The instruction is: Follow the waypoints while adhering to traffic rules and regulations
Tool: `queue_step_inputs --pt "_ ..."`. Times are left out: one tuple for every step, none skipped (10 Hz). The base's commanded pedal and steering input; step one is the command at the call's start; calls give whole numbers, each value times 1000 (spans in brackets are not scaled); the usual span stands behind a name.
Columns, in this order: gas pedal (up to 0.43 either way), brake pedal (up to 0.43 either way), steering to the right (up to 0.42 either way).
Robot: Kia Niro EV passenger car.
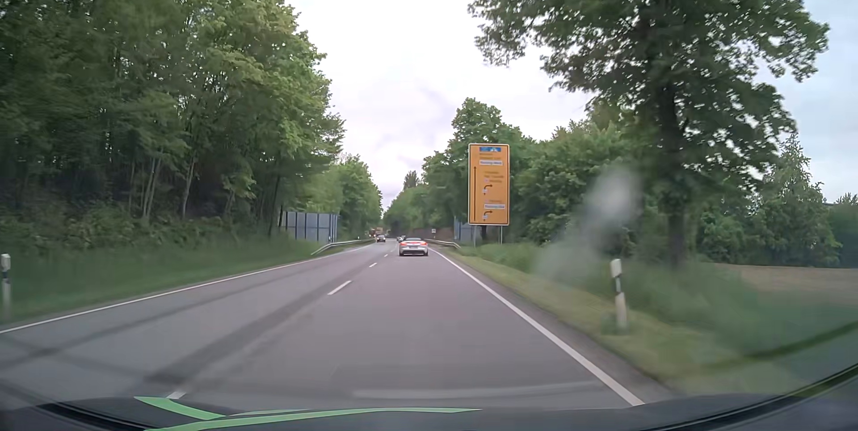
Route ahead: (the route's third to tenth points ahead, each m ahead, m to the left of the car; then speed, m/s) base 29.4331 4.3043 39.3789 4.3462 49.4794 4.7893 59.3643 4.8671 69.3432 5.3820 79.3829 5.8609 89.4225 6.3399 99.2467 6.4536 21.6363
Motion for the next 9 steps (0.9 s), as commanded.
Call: queue_step_inputs --pt "0 12 -2" --pt "0 49 -2" --pt "0 79 -2" --pt "0 98 -3" --pt "0 110 -3" --pt "0 122 -3" --pt "0 140 -4" --pt "0 159 -4" --pt "0 177 -4"
